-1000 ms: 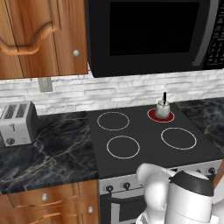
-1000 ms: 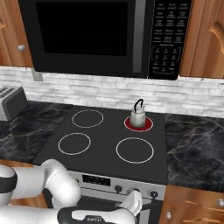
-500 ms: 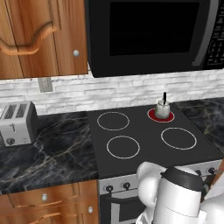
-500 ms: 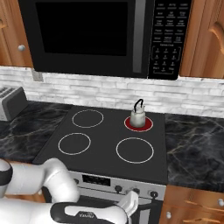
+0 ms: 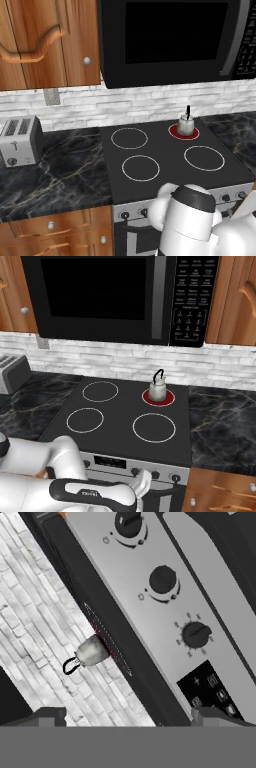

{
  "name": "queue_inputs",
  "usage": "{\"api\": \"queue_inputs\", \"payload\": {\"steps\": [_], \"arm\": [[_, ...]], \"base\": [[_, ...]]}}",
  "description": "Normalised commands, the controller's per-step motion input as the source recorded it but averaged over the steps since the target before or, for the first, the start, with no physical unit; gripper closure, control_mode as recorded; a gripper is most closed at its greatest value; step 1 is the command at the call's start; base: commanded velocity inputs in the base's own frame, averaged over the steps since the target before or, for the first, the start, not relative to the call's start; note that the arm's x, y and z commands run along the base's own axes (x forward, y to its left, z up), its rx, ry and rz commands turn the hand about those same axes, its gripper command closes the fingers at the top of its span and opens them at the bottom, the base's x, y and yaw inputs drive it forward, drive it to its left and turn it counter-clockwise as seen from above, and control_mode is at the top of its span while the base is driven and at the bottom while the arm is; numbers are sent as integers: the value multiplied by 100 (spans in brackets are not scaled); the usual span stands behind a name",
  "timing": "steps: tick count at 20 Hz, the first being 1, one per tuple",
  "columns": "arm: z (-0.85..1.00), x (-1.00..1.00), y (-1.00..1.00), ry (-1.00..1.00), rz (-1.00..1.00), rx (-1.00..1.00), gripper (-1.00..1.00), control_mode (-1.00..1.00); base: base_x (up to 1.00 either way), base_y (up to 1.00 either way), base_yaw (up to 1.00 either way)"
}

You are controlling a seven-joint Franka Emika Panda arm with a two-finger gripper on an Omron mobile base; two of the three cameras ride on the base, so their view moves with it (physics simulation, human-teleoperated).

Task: Lower the heat of the kettle.

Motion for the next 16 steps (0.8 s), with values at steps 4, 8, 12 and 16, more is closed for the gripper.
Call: {"api": "queue_inputs", "payload": {"steps": [4, 8, 12, 16], "arm": [[0, 7, -13, 0, -1, 0, -100, -100], [-13, 0, -10, 0, -3, 0, -100, -100], [-15, 0, -12, 0, -1, 0, -100, -100], [-23, 0, -17, 0, 0, 0, -100, -100]], "base": [[0, 0, 0], [0, 0, 0], [0, 0, 0], [0, 0, 0]]}}
